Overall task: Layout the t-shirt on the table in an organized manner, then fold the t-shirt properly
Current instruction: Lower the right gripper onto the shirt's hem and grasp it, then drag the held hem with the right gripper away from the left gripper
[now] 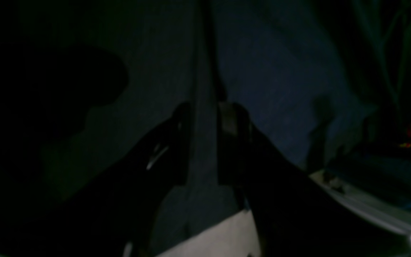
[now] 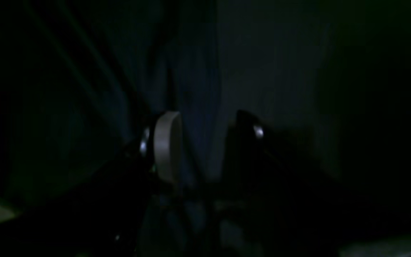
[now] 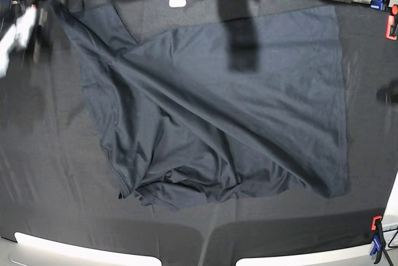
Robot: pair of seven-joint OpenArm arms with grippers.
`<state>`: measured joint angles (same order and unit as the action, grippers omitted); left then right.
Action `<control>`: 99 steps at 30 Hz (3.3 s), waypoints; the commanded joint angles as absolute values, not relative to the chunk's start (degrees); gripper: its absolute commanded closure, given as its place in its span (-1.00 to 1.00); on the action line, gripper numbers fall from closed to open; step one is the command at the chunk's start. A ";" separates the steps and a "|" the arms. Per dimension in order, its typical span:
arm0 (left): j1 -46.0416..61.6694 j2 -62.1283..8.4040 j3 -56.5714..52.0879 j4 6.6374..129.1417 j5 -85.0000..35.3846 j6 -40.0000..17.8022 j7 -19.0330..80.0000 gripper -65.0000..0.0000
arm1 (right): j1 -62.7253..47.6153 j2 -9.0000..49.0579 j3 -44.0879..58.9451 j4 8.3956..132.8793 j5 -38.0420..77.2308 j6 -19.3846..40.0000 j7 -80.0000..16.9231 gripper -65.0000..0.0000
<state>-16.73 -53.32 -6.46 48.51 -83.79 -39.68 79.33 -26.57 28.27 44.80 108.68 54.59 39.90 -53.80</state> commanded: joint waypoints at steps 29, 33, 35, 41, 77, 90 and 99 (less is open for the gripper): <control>-18.22 -21.91 -15.70 60.84 -70.46 -40.00 68.53 0.64 | 59.00 12.08 -9.65 32.99 17.63 29.93 -48.88 0.24; -18.20 -21.91 -15.73 60.84 -70.22 -40.00 68.55 0.64 | 63.96 10.17 -9.87 19.84 9.02 29.04 -39.90 0.24; -18.22 -21.93 -15.73 60.84 -69.87 -40.00 68.53 0.64 | 64.42 9.65 -9.89 16.78 7.16 28.64 -38.30 0.24; -18.20 -21.93 -15.73 60.84 -69.89 -40.00 68.53 0.64 | 62.63 9.04 -9.89 15.99 3.31 28.47 -35.14 0.24; -18.09 -21.87 -15.73 60.84 -70.06 -40.00 68.51 0.64 | 56.95 11.11 -9.78 16.01 -18.90 6.92 1.23 1.00; -18.06 -21.89 -15.73 60.84 -70.04 -40.00 69.45 0.64 | 55.11 9.34 -9.85 15.99 -19.59 25.41 2.11 0.24; -18.06 -21.89 -15.73 60.84 -70.06 -40.00 69.84 0.64 | 51.37 9.47 -9.82 15.99 -23.86 20.34 3.11 0.36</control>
<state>-16.82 -21.12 -15.44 59.90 -68.53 -39.51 70.35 48.90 9.37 -9.98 15.05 -24.16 20.91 1.78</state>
